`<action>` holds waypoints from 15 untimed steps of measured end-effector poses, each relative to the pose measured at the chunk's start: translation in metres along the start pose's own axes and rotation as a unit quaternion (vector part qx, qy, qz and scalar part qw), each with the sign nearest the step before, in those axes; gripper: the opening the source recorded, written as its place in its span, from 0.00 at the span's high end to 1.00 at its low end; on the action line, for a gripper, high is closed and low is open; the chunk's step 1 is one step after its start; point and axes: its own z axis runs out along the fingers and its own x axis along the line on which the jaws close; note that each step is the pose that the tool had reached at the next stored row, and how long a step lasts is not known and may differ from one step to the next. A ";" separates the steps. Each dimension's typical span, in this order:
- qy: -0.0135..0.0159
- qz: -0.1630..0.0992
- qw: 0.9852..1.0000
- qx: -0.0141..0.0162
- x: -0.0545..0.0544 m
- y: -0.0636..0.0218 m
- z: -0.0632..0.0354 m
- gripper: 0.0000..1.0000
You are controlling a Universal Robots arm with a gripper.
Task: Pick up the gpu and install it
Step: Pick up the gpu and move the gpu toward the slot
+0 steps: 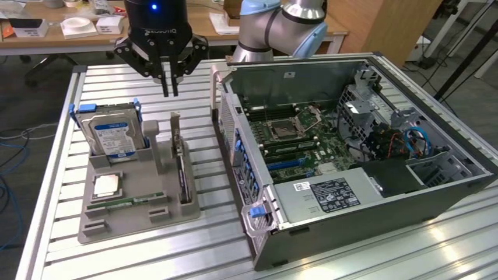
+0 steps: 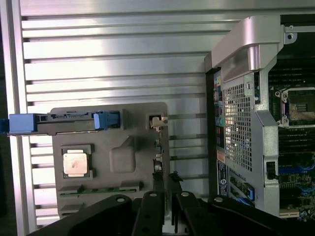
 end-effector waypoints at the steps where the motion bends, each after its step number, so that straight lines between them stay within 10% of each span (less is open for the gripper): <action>1: 0.000 0.000 1.000 0.000 0.000 0.0000 0.0000 0.77; 7: 0.000 0.000 1.000 0.000 0.000 0.0000 0.0000 0.53; 15: 0.000 0.000 1.000 0.000 0.000 0.0000 0.0000 0.53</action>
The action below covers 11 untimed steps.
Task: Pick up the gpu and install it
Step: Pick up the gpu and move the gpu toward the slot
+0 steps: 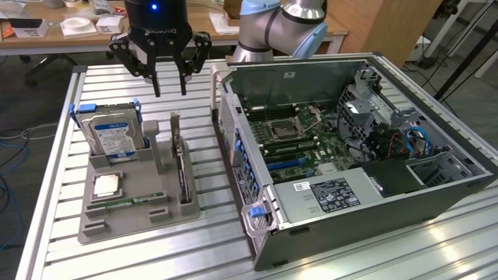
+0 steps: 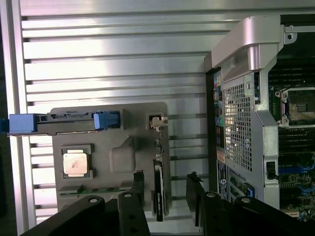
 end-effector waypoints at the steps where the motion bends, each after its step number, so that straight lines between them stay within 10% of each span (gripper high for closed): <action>1: 0.000 0.000 1.000 0.000 0.000 0.0000 0.0000 0.53; 11: 0.000 0.000 1.000 0.000 0.000 0.0000 0.0000 0.45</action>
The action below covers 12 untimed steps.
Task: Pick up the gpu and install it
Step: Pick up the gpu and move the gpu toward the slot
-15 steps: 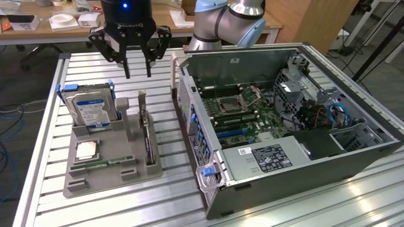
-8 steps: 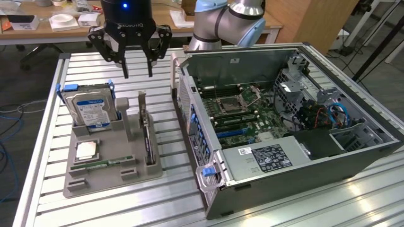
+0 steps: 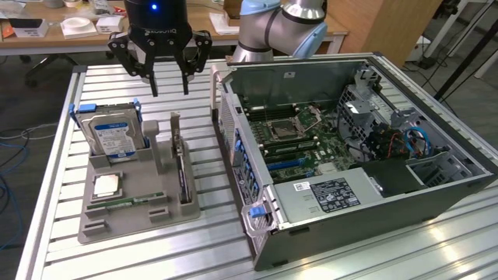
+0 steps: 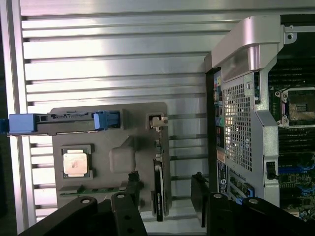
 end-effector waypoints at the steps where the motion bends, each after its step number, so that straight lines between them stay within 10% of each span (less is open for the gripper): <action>1: 0.000 0.000 1.000 0.000 0.000 0.0000 0.0001 0.45; 12: 0.000 0.000 1.000 0.000 0.000 -0.0001 0.0029 0.45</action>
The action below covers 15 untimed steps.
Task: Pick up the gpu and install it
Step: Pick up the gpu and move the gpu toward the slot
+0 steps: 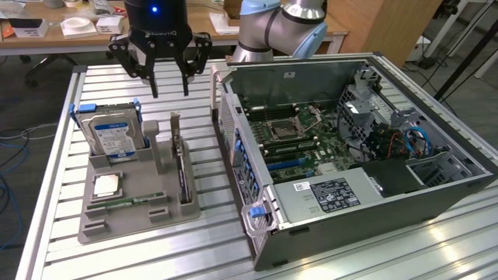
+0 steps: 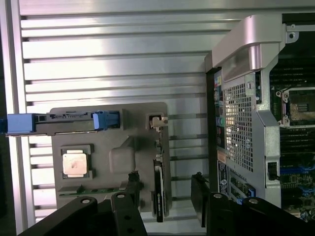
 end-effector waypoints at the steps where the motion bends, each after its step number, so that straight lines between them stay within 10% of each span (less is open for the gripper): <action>1: 0.000 0.000 1.000 0.000 0.000 0.0000 0.0003 0.45; 15: 0.000 0.000 1.000 0.000 0.000 -0.0002 0.0051 0.45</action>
